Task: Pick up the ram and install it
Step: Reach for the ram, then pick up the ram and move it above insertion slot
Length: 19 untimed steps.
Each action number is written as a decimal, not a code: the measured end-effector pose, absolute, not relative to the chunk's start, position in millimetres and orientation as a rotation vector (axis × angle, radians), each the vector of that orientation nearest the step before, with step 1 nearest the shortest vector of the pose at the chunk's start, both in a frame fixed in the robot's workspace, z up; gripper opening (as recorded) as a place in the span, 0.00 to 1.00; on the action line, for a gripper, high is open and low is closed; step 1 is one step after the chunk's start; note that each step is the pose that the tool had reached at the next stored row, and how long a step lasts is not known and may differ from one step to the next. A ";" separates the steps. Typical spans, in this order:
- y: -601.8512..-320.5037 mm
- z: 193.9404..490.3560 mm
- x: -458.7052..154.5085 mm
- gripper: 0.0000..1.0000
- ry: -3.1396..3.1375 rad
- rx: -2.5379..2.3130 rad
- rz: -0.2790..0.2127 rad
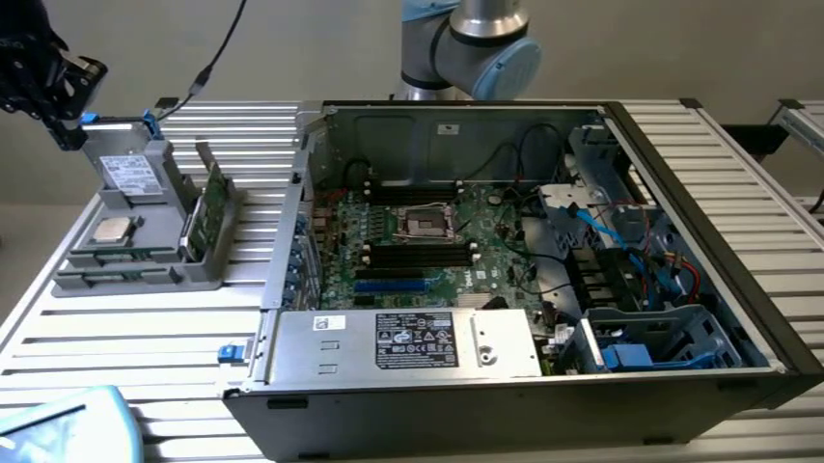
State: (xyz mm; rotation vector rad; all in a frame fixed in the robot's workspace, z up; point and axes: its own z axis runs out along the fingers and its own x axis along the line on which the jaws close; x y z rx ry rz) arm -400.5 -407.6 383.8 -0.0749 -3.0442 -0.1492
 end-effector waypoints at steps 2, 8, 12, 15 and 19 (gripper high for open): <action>-407.6 383.8 -400.6 0.11 -3.044 -0.072 -0.147; -407.7 383.8 -400.6 0.11 -3.044 -0.072 -0.147; -407.7 383.9 -400.6 0.11 -3.044 -0.072 -0.147; -407.7 383.8 -400.6 0.11 -3.044 -0.072 -0.147; -407.7 383.8 -400.6 0.11 -3.044 -0.071 -0.147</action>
